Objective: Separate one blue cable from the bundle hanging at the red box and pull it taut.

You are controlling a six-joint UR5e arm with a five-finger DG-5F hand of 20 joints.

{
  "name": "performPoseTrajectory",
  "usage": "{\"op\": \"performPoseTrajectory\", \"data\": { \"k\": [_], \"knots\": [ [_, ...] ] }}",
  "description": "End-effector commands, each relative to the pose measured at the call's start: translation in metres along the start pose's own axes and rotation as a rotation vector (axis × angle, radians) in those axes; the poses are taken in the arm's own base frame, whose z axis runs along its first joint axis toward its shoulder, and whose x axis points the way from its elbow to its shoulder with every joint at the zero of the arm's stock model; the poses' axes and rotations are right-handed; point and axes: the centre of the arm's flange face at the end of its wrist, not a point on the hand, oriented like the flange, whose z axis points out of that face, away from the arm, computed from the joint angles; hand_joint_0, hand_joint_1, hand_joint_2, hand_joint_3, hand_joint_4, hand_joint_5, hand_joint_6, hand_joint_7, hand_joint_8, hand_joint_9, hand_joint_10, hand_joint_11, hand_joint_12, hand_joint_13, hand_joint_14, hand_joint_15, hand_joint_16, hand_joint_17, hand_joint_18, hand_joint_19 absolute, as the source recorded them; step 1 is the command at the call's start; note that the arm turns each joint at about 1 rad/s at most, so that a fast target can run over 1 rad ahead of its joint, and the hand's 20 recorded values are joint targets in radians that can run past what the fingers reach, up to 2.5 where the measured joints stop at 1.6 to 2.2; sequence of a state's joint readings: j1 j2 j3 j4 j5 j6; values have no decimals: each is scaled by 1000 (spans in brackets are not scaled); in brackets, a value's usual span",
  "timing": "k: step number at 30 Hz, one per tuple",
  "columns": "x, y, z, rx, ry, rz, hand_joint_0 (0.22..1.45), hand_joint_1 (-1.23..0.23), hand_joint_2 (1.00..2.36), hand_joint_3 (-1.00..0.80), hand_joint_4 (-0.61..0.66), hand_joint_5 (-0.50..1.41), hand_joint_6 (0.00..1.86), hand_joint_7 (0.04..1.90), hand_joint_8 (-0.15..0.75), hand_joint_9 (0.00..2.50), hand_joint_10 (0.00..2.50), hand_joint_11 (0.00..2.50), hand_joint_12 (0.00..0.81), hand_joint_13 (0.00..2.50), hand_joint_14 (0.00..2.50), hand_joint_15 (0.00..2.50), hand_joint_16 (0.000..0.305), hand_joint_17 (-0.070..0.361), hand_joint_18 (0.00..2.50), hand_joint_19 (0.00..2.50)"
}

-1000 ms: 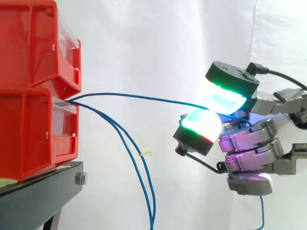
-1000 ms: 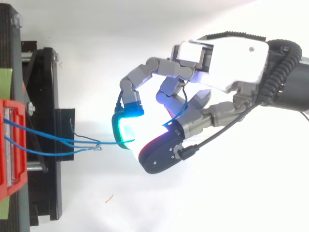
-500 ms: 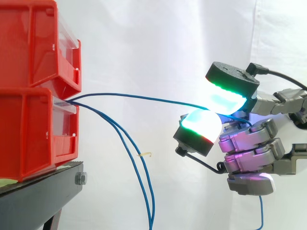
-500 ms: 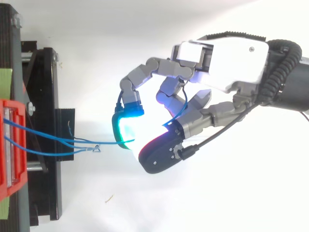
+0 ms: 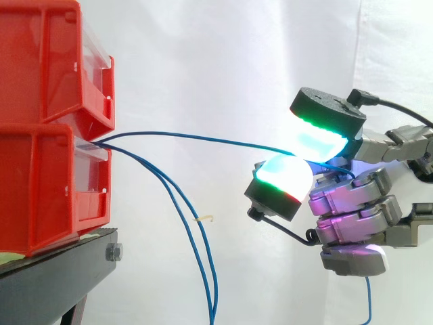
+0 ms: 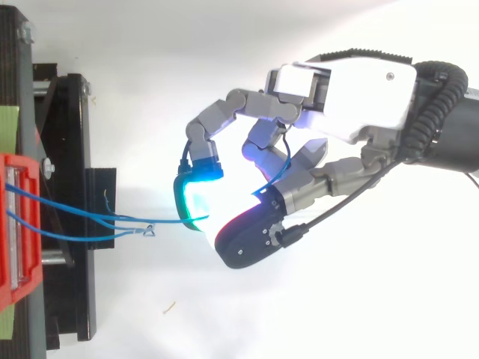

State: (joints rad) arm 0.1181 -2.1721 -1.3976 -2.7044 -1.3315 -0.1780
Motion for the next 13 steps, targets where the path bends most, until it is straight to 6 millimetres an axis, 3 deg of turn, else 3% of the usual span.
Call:
{"op": "performPoseTrajectory", "data": {
  "k": [1, 13],
  "knots": [
    [0, 0, 0, 0, 0, 0, 738, -787, 1008, -376, -43, -180, 912, 1138, 333, 1116, 1701, 1435, 384, 1036, 1693, 1381, 46, 104, 1278, 1181],
    [0, 0, 0, 0, -2, 0, 738, -788, 1008, -379, -41, -180, 911, 1146, 332, 1115, 1692, 1439, 383, 1039, 1675, 1387, 46, 104, 1275, 1181]
  ]
}}
